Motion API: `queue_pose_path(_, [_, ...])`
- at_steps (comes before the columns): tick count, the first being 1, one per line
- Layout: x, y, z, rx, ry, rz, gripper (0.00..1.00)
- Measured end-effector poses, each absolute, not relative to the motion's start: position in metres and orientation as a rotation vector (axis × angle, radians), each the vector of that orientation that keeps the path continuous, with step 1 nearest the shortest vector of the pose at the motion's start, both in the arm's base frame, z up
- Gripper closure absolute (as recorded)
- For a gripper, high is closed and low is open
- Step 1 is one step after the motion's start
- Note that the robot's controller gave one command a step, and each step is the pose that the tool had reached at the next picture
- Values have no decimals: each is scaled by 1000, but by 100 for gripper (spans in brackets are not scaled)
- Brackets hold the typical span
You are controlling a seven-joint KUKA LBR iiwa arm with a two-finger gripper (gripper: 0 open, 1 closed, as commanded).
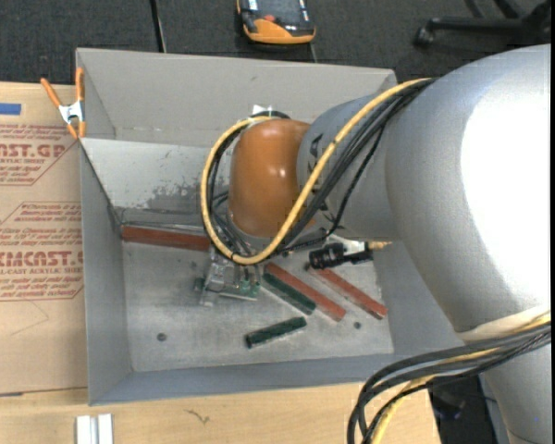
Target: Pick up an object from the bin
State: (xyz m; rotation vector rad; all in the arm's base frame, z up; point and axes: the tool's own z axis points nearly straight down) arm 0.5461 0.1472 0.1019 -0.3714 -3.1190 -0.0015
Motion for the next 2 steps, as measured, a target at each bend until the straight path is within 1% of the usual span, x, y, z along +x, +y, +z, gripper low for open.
queue_pose_path(2, [546,147,118,-372,-3119,-1,100])
